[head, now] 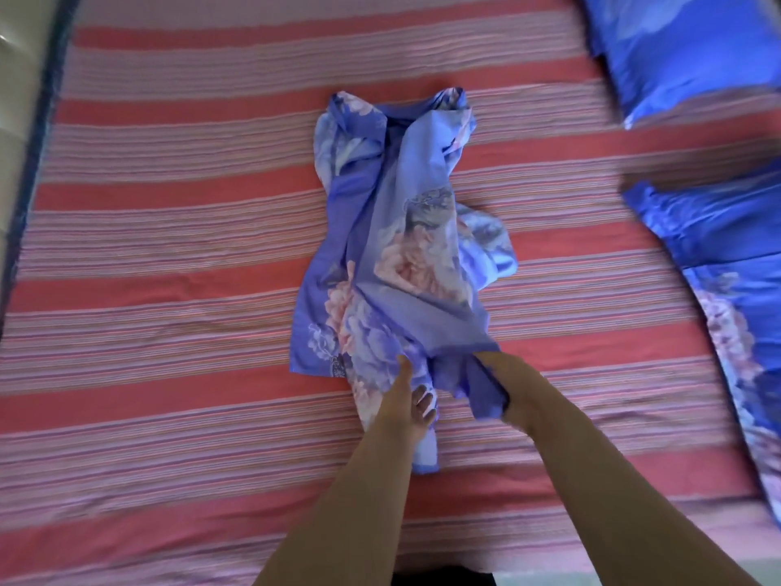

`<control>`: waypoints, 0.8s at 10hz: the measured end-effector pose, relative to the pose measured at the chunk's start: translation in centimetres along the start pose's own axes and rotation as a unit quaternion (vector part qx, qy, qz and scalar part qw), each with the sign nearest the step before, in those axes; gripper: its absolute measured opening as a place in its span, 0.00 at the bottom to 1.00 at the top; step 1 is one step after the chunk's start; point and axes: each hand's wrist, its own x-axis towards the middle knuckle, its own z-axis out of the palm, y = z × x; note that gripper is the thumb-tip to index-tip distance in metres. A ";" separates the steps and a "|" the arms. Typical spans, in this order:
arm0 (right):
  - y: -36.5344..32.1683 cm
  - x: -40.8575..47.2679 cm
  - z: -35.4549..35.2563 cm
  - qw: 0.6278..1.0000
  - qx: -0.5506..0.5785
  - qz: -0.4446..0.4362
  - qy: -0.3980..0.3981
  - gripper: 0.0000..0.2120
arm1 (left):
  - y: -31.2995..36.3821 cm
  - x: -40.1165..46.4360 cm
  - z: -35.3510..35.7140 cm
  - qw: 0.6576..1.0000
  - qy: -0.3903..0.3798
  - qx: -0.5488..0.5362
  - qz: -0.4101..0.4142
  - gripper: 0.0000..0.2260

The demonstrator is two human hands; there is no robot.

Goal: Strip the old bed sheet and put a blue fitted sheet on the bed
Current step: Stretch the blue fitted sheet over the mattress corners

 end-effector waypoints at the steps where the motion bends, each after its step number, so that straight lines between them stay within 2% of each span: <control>1: -0.3 -2.4 -2.2 0.999 -0.011 0.006 -0.033 0.14 | 0.5 0.2 1.3 0.999 -0.010 -0.030 0.022 0.19; 2: -1.5 -4.4 -4.5 0.987 0.087 -0.106 -0.086 0.21 | 0.4 0.2 2.0 0.999 0.009 -0.009 0.030 0.13; 3: -3.3 -5.2 -6.4 0.959 0.180 -0.193 -0.100 0.33 | -0.7 -0.2 2.8 0.999 -0.012 -0.034 0.031 0.12; 4: -4.8 -5.9 -7.6 0.937 0.278 -0.201 -0.066 0.31 | -1.7 -1.1 4.2 0.999 -0.045 -0.017 0.025 0.16; 5: -5.8 -8.0 -8.3 0.924 0.315 -0.210 -0.057 0.15 | -3.1 -1.6 5.3 0.998 -0.022 0.051 0.003 0.18; 6: -6.5 -8.8 -10.4 0.903 0.352 -0.242 -0.036 0.07 | -4.2 -1.6 6.4 0.998 -0.050 0.014 0.031 0.15; 7: -6.7 -9.9 -13.2 0.904 0.348 -0.248 0.019 0.09 | -3.8 -1.3 6.6 0.992 -0.041 -0.003 0.116 0.10; 8: -7.7 -11.1 -15.2 0.902 0.347 -0.216 0.142 0.22 | -2.3 -1.5 7.0 0.996 -0.020 0.002 0.083 0.13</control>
